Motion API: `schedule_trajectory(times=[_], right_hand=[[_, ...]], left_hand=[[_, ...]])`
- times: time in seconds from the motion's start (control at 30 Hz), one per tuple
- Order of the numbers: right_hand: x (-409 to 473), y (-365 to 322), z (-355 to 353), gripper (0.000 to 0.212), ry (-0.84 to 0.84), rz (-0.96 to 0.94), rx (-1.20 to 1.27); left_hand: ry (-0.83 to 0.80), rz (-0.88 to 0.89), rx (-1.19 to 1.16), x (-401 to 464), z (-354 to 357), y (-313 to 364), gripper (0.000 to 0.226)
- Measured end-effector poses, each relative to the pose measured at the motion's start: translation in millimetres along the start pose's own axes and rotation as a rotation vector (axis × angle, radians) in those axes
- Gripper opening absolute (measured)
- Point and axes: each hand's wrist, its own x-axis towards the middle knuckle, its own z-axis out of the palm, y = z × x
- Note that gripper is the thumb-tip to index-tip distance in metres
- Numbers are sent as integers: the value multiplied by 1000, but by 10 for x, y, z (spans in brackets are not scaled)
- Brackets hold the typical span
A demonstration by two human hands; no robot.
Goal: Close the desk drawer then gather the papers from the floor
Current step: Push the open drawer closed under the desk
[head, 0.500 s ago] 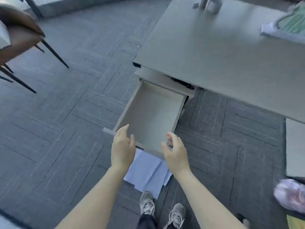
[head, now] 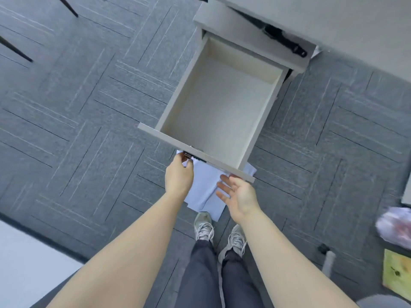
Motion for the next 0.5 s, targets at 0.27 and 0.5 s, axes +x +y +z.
schedule_trajectory(times=[0.27,0.5], right_hand=[[193,-458,48,24,-18,-19,50],[459,-1162,83,16,-71,-39,-4]], left_hand=[[131,97,263,294,182,347,24],[199,185,471,759,412,902,33]])
